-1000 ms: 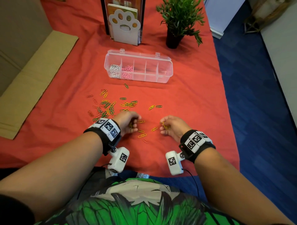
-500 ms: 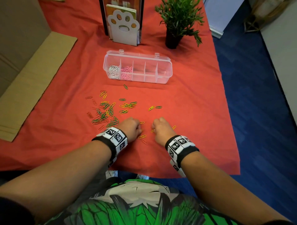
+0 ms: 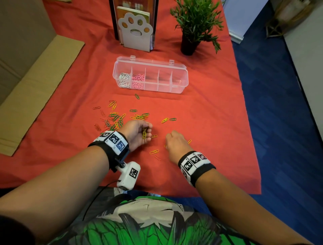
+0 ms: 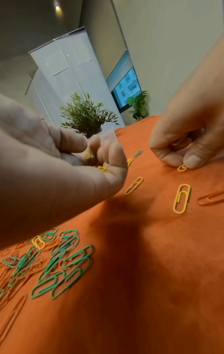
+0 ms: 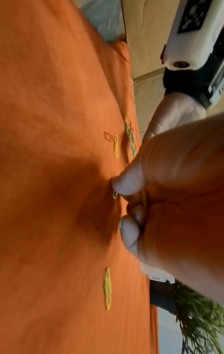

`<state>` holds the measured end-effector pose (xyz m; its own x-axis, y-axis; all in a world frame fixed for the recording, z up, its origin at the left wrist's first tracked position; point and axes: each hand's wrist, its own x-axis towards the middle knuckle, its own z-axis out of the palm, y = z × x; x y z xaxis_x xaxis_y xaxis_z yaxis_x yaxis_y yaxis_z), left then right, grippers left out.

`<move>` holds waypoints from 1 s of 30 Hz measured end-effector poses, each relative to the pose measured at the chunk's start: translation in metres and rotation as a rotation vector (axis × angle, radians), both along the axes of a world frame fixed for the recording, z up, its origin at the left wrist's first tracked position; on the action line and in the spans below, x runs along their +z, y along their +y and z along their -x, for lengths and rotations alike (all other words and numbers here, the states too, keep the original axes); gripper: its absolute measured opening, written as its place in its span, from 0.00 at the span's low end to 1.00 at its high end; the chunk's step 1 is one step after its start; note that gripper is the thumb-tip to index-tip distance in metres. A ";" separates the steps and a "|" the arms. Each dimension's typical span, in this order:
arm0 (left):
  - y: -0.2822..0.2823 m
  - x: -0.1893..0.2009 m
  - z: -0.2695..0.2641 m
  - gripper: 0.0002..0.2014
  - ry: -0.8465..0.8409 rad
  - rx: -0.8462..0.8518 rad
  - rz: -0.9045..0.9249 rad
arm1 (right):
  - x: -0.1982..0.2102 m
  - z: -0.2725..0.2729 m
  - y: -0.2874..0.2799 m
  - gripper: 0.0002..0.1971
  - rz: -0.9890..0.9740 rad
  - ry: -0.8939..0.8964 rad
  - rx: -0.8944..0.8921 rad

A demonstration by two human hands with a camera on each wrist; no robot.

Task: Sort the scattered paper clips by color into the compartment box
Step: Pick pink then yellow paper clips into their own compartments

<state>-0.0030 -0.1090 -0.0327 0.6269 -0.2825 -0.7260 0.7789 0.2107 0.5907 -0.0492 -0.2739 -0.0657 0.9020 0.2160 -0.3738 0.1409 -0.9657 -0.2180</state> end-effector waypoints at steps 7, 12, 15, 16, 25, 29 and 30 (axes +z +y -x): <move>-0.020 -0.010 0.010 0.17 -0.223 -0.541 -0.479 | 0.003 -0.019 -0.007 0.03 -0.265 0.191 -0.231; -0.016 -0.012 0.016 0.11 -0.601 -1.015 -0.946 | 0.015 -0.043 -0.022 0.14 -0.878 0.342 -0.701; -0.011 -0.021 0.021 0.11 -0.767 -1.156 -1.026 | 0.022 -0.055 -0.027 0.14 -1.209 0.425 -0.870; -0.010 -0.023 0.021 0.10 -0.782 -1.176 -1.025 | 0.024 -0.058 -0.027 0.13 -1.311 0.457 -0.935; -0.004 -0.024 0.018 0.11 -0.883 -1.117 -1.002 | 0.005 -0.086 -0.002 0.12 -0.194 -0.004 -0.227; 0.001 -0.025 0.017 0.10 -0.931 -1.090 -1.021 | 0.002 -0.082 0.010 0.13 0.010 -0.067 -0.069; 0.001 -0.024 0.017 0.10 -0.937 -1.091 -1.028 | 0.002 -0.081 0.011 0.13 0.031 -0.064 -0.055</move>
